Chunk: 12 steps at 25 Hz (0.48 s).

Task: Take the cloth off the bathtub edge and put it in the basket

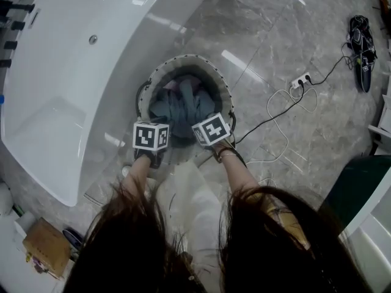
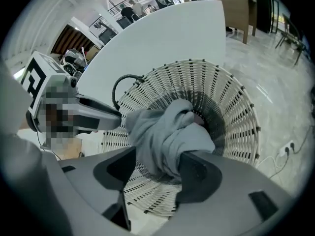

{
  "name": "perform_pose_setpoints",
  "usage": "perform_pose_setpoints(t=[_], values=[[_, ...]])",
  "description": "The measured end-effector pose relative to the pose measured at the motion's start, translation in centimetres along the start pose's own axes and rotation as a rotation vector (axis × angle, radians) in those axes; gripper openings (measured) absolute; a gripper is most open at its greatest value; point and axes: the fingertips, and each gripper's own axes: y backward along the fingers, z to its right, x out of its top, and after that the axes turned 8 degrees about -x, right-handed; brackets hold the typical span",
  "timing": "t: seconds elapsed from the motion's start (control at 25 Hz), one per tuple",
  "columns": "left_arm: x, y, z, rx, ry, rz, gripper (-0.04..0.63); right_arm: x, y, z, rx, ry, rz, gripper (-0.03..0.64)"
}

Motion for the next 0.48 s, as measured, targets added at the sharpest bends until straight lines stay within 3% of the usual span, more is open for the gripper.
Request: perform_pose_setpoints(t=[0.48], values=[[-0.6,0.1,1.9,-0.023,-0.052,0.02,0.101,-0.3,1.0,-0.6,-0.009,-0.016,0.033,0.26]])
